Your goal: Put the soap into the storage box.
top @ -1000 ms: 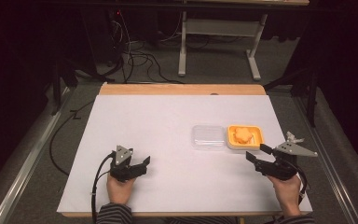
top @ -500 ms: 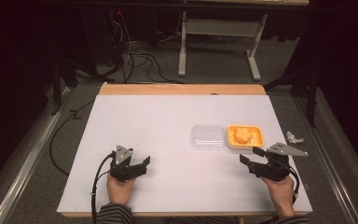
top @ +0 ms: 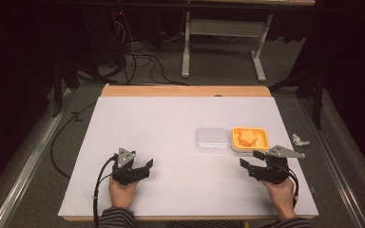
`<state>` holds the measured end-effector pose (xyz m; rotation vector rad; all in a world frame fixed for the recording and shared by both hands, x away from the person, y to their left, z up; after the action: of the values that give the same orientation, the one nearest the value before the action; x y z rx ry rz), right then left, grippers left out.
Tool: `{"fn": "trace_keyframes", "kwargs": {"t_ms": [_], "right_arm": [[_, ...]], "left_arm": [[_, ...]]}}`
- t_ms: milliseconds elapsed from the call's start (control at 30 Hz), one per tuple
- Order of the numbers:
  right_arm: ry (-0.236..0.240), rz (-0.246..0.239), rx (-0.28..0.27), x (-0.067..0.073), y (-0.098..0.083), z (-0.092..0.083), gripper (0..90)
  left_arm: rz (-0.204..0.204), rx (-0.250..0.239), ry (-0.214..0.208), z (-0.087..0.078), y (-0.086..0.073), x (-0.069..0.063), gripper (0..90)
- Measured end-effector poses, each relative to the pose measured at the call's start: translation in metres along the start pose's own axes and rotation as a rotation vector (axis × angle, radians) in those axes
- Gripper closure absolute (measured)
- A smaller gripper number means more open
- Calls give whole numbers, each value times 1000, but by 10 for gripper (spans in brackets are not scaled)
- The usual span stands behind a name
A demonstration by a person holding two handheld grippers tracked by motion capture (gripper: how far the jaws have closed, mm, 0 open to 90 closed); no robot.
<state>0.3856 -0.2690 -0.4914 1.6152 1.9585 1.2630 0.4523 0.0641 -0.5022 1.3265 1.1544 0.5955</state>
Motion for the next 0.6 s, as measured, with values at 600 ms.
{"fn": "trace_keyframes", "kwargs": {"t_ms": [600], "right_arm": [[-37,-5,35,-3,-5,26,348]], "left_arm": [[0,-1,-2,0,0,0,225]]}}
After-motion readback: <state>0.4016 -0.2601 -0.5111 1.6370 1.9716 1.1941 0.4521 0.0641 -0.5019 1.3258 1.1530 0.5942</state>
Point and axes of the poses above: each handheld gripper's, and its own axes: z roughly forward along the jaws, y roughly out of its top, x roughly to its left, the point moved 10 cm from there along z, roughly forward along the jaws, and after that the axes turned 12 degrees about z, right-handed, at the moved point
